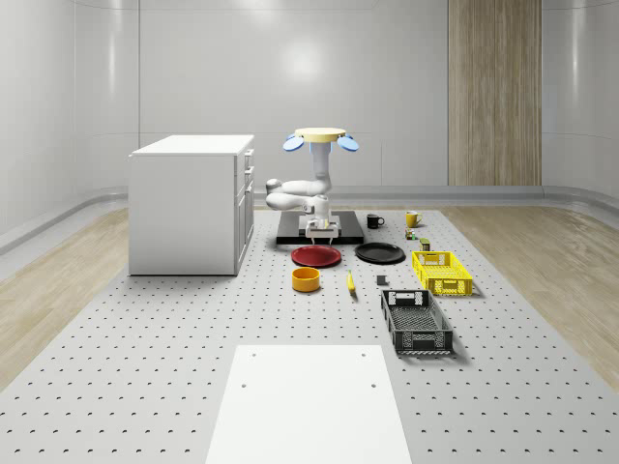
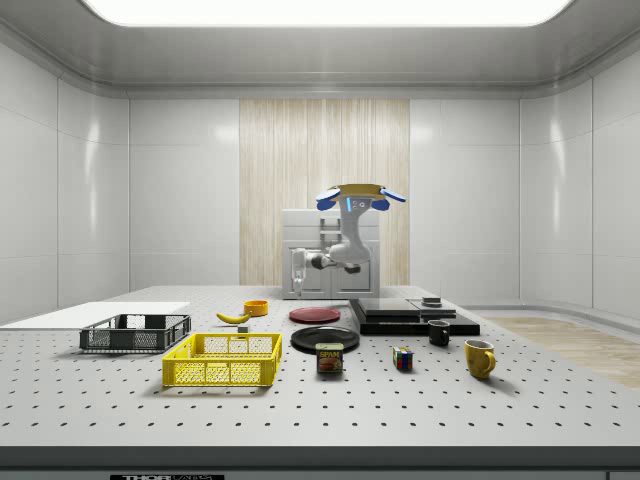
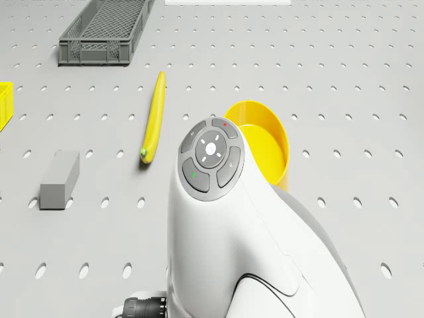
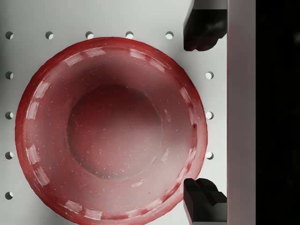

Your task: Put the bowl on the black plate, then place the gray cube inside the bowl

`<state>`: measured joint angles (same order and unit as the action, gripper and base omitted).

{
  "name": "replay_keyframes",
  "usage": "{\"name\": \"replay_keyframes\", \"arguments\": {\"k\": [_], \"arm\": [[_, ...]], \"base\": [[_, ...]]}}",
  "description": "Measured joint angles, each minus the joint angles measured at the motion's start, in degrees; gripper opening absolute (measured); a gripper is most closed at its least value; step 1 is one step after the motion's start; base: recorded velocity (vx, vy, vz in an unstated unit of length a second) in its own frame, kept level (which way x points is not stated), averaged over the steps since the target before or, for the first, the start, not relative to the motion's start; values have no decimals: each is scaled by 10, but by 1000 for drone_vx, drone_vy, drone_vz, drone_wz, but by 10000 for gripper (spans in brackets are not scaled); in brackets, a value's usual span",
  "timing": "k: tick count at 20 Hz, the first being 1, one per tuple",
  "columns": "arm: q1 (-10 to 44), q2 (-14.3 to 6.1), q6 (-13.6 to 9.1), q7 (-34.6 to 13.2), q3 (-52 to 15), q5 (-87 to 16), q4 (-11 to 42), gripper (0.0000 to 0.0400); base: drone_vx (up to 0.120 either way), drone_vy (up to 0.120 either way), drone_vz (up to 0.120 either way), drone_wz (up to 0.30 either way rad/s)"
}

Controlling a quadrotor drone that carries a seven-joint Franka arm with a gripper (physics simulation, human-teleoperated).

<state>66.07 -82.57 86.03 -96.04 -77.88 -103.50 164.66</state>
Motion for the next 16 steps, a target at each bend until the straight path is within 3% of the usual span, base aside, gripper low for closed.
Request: {"name": "replay_keyframes", "arguments": {"k": [16], "arm": [[4, -18, 17, -3, -3, 8, -1, 400]], "base": [[120, 0, 0, 0]]}}
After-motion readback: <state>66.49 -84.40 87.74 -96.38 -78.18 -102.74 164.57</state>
